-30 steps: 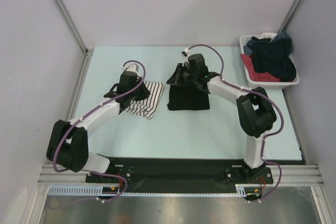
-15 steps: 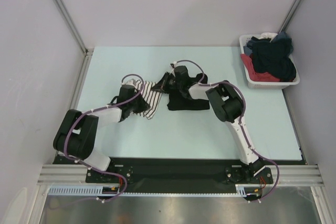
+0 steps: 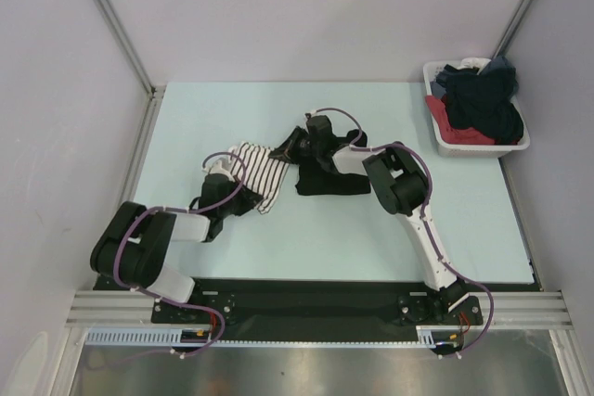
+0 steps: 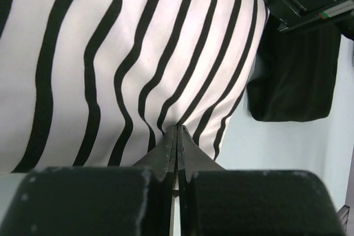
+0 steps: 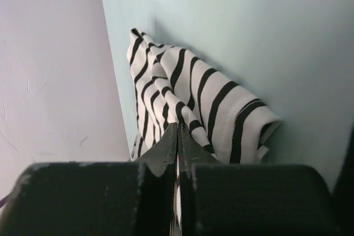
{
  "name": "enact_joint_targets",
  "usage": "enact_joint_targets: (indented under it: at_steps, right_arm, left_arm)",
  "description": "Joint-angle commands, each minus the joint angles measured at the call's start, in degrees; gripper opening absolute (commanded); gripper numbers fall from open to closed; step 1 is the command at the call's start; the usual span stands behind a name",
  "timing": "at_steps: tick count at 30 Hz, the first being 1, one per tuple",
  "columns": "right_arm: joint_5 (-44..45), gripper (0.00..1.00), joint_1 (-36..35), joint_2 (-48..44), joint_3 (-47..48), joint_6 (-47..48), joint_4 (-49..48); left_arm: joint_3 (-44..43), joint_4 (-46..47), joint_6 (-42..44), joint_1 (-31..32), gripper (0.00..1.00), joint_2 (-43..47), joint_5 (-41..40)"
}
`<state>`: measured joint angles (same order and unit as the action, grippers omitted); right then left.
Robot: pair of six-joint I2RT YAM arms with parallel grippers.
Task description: Fold and stack the tank tops
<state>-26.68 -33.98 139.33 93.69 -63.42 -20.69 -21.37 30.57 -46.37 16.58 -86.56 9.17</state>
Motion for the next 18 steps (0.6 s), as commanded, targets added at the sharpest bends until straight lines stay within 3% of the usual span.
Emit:
enact_joint_targets:
  at_steps: [1, 7, 10, 11, 14, 15, 18]
  right_arm:
    - [1.89, 0.0, 0.4, 1.82, 2.64, -1.44, 1.18]
    - [0.75, 0.0, 0.67, 1.65, 6.23, 1.7, 3.28]
    - [-2.58, 0.02, 0.75, 2.35, 15.15, 5.31, 7.4]
    - [-4.42, 0.06, 0.93, 2.87, 18.86, 8.02, 11.85]
    - [-3.05, 0.23, 1.54, 0.26, 27.06, 15.13, 22.74]
    - [-2.16, 0.33, 1.81, -1.06, 27.33, 16.73, 24.45]
    - [0.39, 0.44, 3.56, -7.81, 23.84, 21.39, 29.29]
  left_arm:
    - [3.61, -1.57, -0.3, -0.14, 0.01, 1.13, -0.91]
    - [0.81, -10.77, 3.91, -0.06, 0.1, 10.16, -5.11]
    - [-2.01, -18.07, 5.94, 0.21, 0.23, 17.62, -8.99]
    - [-3.32, -20.0, 6.29, 0.38, 0.37, 19.66, -11.69]
    - [-6.83, -27.02, 7.78, 1.79, 0.6, 26.35, -17.07]
    - [-8.15, -28.36, 8.39, 3.18, 0.63, 27.32, -18.04]
    - [-14.04, -33.8, 10.86, 6.17, 0.73, 27.94, -21.73]
